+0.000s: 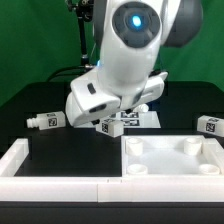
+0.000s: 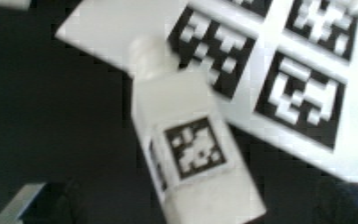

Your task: Assemble one leg

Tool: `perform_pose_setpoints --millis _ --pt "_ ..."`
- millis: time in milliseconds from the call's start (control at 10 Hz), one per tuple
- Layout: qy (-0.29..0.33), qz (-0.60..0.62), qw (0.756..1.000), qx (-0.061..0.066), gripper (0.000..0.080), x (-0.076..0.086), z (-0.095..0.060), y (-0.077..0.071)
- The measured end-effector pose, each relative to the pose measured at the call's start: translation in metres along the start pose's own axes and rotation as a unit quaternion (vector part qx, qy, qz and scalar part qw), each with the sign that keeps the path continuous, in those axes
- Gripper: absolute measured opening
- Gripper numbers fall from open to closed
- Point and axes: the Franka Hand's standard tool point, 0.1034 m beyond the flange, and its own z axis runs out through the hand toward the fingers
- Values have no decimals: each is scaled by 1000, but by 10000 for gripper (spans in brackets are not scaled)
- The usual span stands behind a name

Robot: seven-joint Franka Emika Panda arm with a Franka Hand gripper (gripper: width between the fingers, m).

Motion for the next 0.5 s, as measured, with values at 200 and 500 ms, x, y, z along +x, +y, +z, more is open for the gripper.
perform_pose_setpoints --millis 200,500 --pt "-2 -10 999 -31 649 11 5 -5" --pt "-5 -42 998 -52 649 18 15 -4"
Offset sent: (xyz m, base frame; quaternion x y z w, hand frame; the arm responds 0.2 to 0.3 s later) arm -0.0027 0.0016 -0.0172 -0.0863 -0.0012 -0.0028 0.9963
